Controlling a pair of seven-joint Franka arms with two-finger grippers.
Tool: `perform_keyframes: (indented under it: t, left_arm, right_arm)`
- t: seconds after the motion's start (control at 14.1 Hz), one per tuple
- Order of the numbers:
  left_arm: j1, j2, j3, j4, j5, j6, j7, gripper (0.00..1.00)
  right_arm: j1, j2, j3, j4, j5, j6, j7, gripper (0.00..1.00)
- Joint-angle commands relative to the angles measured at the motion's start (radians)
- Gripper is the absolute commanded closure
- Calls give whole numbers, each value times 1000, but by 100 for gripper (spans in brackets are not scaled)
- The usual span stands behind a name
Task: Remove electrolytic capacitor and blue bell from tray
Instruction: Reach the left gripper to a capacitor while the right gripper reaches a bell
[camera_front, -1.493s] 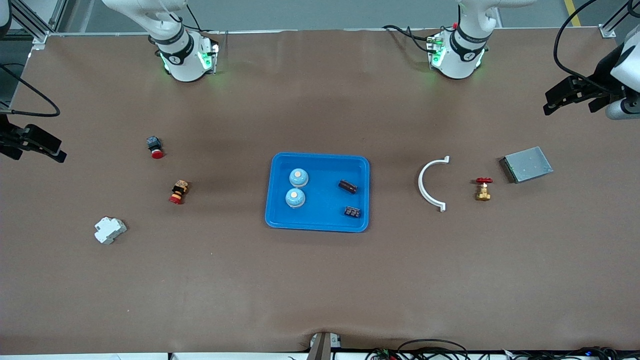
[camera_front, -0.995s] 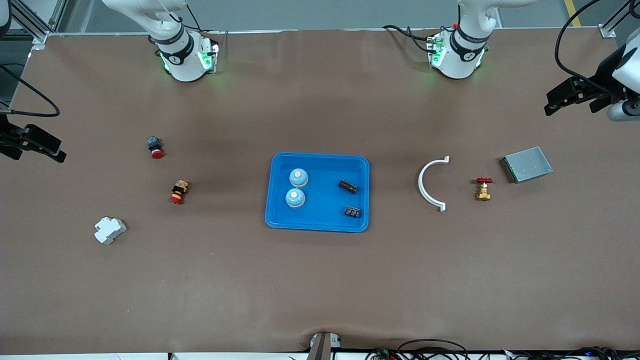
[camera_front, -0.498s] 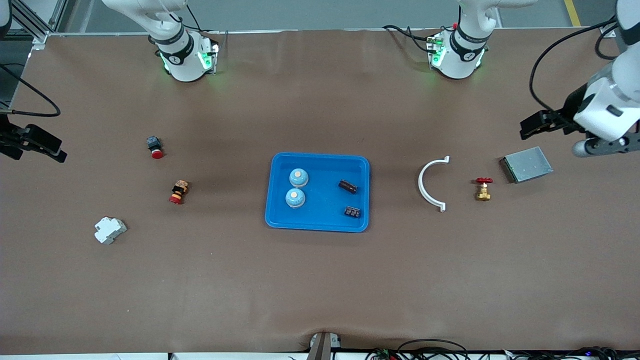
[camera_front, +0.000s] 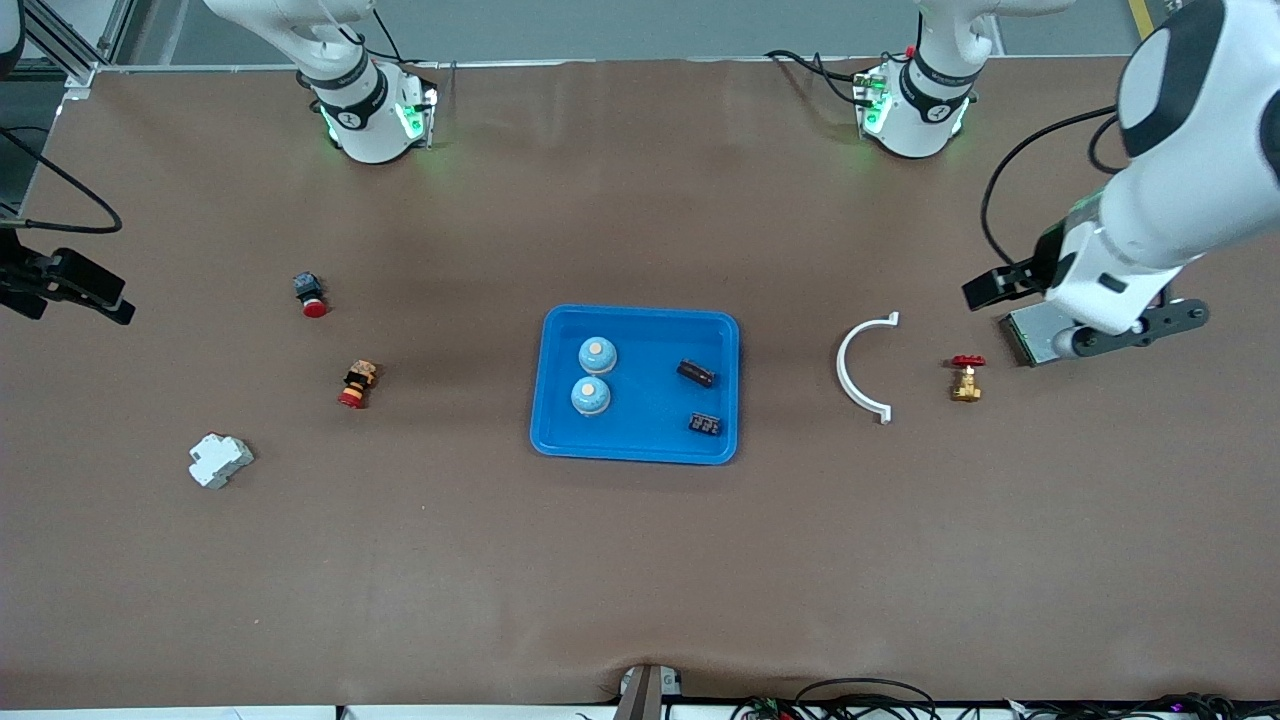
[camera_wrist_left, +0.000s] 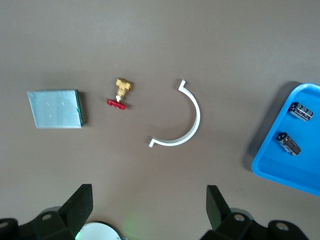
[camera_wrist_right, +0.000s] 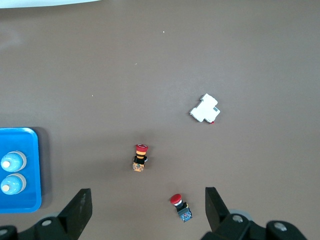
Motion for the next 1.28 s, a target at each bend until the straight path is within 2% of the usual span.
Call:
perform_keyframes:
  t: [0.0, 0.43, 0.64, 0.78, 1.0, 1.21]
  left_arm:
    - [10, 8, -44, -9, -6, 8, -111, 0]
    - [-11, 9, -66, -41, -9, 75, -243, 0]
    - [-10, 1, -95, -55, -30, 103, -333, 0]
    - [-10, -3, -98, -59, -32, 100, -358, 0]
    - [-12, 11, -100, -58, -41, 113, -360, 0]
    - [-19, 29, -99, -64, -44, 117, -370, 0]
  right_arm:
    - [12, -2, 2, 15, -9, -8, -7, 0]
    - [17, -2, 2, 17, -7, -11, -5, 0]
    - [58, 0, 3, 11, 5, -18, 10, 0]
    - [113, 0, 3, 9, 7, -20, 45, 0]
    - [227, 10, 3, 6, 7, -18, 240, 0]
    - [323, 59, 3, 8, 7, -3, 340, 0]
